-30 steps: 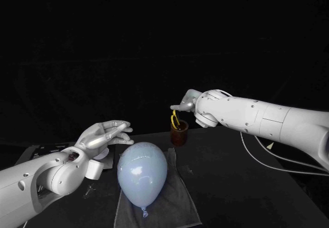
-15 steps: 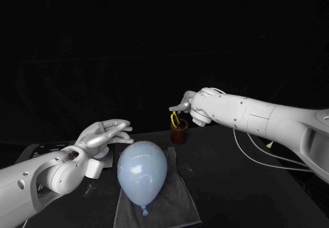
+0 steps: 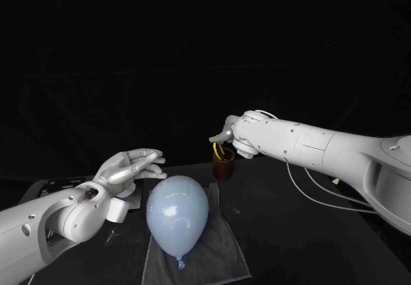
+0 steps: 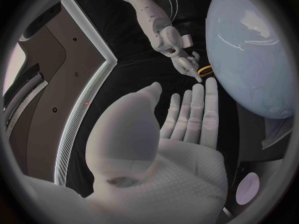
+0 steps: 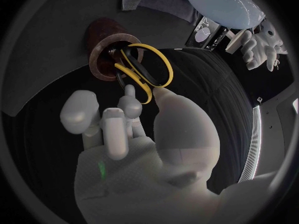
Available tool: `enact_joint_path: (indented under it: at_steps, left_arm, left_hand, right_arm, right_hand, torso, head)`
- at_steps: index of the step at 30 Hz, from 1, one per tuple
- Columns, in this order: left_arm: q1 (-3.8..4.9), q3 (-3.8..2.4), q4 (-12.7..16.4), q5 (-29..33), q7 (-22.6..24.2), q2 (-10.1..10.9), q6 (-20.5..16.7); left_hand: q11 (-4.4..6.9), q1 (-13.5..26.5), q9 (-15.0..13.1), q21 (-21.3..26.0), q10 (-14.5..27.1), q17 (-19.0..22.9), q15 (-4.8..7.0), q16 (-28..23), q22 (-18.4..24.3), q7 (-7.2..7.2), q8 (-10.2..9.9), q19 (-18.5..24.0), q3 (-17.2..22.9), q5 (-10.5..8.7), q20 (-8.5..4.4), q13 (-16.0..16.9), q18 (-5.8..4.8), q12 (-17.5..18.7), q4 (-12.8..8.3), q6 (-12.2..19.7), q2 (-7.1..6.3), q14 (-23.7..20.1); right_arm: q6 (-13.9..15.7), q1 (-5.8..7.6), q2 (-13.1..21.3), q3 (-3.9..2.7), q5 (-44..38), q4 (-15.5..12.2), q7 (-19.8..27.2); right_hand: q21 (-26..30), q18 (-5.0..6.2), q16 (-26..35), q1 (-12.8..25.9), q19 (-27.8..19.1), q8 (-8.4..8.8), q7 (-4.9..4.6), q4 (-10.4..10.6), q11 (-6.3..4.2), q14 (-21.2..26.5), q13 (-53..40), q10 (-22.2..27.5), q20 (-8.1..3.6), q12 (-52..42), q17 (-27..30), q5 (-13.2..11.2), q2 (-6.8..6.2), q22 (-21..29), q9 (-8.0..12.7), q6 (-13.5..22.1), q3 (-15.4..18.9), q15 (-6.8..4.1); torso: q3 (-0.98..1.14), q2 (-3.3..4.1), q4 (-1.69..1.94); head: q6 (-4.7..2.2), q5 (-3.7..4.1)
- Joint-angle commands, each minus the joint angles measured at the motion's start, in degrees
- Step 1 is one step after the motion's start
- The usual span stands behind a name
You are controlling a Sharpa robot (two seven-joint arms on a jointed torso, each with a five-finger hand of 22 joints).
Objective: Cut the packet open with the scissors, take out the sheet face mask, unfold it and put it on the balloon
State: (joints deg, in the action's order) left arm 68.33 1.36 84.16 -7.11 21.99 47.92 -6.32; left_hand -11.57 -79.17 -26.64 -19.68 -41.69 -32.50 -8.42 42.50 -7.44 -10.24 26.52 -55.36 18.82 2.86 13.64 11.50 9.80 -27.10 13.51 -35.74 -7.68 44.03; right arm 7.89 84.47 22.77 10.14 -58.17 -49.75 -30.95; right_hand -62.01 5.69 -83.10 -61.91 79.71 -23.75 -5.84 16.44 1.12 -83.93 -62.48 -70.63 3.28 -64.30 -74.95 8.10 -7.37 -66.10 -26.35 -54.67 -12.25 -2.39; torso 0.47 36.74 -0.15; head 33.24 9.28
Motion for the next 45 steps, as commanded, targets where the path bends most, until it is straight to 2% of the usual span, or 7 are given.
enact_joint_path:
  at_steps: [1,4,10,16,23,28,45]
  left_arm:
    - [0.07,-0.03,0.13,-0.24,0.33,-0.03,1.27]
    - [0.07,-0.03,0.10,-0.24,0.28,-0.01,1.30]
    - [0.07,-0.03,0.06,-0.24,0.22,-0.04,1.44]
    - [0.07,-0.03,0.07,-0.24,0.12,0.04,1.53]
    - [0.07,-0.03,0.10,-0.24,-0.01,0.19,1.60]
    - [0.07,-0.03,0.10,-0.24,-0.11,0.34,1.68]
    - [0.06,-0.01,0.12,-0.24,-0.26,0.52,1.92]
  left_hand:
    - [0.06,-0.35,0.06,-0.23,-0.54,0.03,0.04,-0.11,0.06,-4.49,-0.30,0.32,-0.07,-0.03,0.13,-0.05,0.60,0.31,-0.11,-0.32,0.26,-0.33]
    - [0.06,-0.30,0.08,-0.23,-0.56,0.04,0.04,-0.11,0.06,-4.49,-0.31,0.33,-0.08,-0.03,0.13,-0.07,0.60,0.33,-0.08,-0.34,0.28,-0.34]
    - [0.06,-0.27,0.09,-0.23,-0.57,0.05,0.04,-0.11,0.07,-4.49,-0.31,0.33,-0.09,-0.03,0.13,-0.09,0.61,0.33,-0.06,-0.34,0.28,-0.34]
    - [0.06,-0.27,0.09,-0.23,-0.57,0.05,0.04,-0.11,0.07,-4.49,-0.31,0.33,-0.09,-0.03,0.13,-0.09,0.61,0.33,-0.06,-0.34,0.28,-0.34]
    - [0.05,-0.23,0.10,-0.23,-0.59,0.06,0.03,-0.11,0.07,-4.49,-0.32,0.34,-0.10,-0.03,0.13,-0.10,0.61,0.34,-0.02,-0.35,0.31,-0.34]
    - [0.05,-0.23,0.10,-0.23,-0.59,0.06,0.03,-0.11,0.07,-4.49,-0.32,0.34,-0.10,-0.03,0.13,-0.10,0.61,0.34,-0.02,-0.35,0.31,-0.34]
    - [0.05,-0.10,0.13,-0.23,-0.60,0.10,0.02,-0.12,0.08,-4.50,-0.35,0.37,-0.12,-0.03,0.14,-0.15,0.60,0.38,0.09,-0.37,0.38,-0.38]
  right_arm:
    - [-0.15,-0.15,-0.34,-0.02,-4.62,0.21,-0.57]
    - [0.15,-0.23,-0.48,-0.02,-5.55,0.21,-0.56]
    - [0.73,-0.29,-0.46,-0.02,-6.88,0.23,-0.55]
    - [2.37,-0.30,0.38,-0.01,-7.96,-0.76,-0.01]
    - [6.21,-0.26,2.27,-0.01,-9.16,-3.45,1.26]
    - [8.14,0.03,4.49,-0.02,-9.77,-6.81,1.50]
    - [10.41,1.31,10.90,-0.43,-9.92,-16.95,0.96]
  right_hand:
    - [-0.23,0.30,0.18,-1.72,0.36,-0.58,0.42,-0.14,-0.07,-3.58,-0.13,-0.44,-0.18,-0.44,-4.66,-0.15,0.31,-0.07,-0.09,0.32,0.22,-0.54]
    - [-0.16,0.28,0.21,-4.95,0.49,-1.23,0.40,-0.59,-0.08,-3.61,-0.21,-0.49,-0.22,-0.54,-4.70,-0.47,1.13,-0.22,-0.05,0.83,-0.99,-0.56]
    - [-0.04,0.28,0.24,-9.80,0.63,-1.89,0.58,-2.24,-0.29,-3.64,-0.18,-0.37,-0.35,-0.46,-4.77,2.00,1.79,-0.45,0.27,1.31,-4.63,-0.74]
    - [-0.27,0.20,0.31,-13.80,0.91,-2.95,0.74,-5.54,-0.57,-3.66,-0.40,-0.62,-0.67,-0.52,-4.84,4.69,2.29,-1.05,0.49,1.63,-13.02,-1.03]
    - [-1.59,-0.11,0.03,-12.24,1.54,-5.42,0.75,-9.24,-0.63,-3.82,-1.34,-2.14,-0.71,-1.38,-5.34,6.20,1.61,-2.65,-0.30,2.08,-22.32,-1.04]
    - [-2.14,-0.22,-0.10,-9.46,1.75,-7.04,0.68,-12.39,-0.60,-3.88,-1.83,-2.88,-0.72,-1.72,-5.60,10.23,0.87,-3.53,-0.78,2.35,-27.47,-1.06]
    - [-3.31,-0.45,-0.37,-6.86,2.19,-7.92,0.95,-12.78,-0.79,-4.00,-2.88,-4.13,-0.75,-2.73,-5.99,9.29,1.19,-4.70,-0.90,1.97,-28.72,-1.18]
  torso:
    - [0.05,0.00,0.03]
    - [0.03,-0.03,-0.05]
    - [0.04,-0.07,-0.07]
    - [0.09,-0.09,-0.09]
    - [0.10,-0.09,-0.11]
    - [0.09,-0.07,-0.08]
    - [0.09,-0.09,-0.04]
  head:
    - [0.13,-0.01]
    - [0.19,-0.10]
    - [0.20,-0.08]
    - [0.18,-0.12]
    - [0.17,-0.26]
    - [0.18,-0.24]
    - [0.23,-0.36]
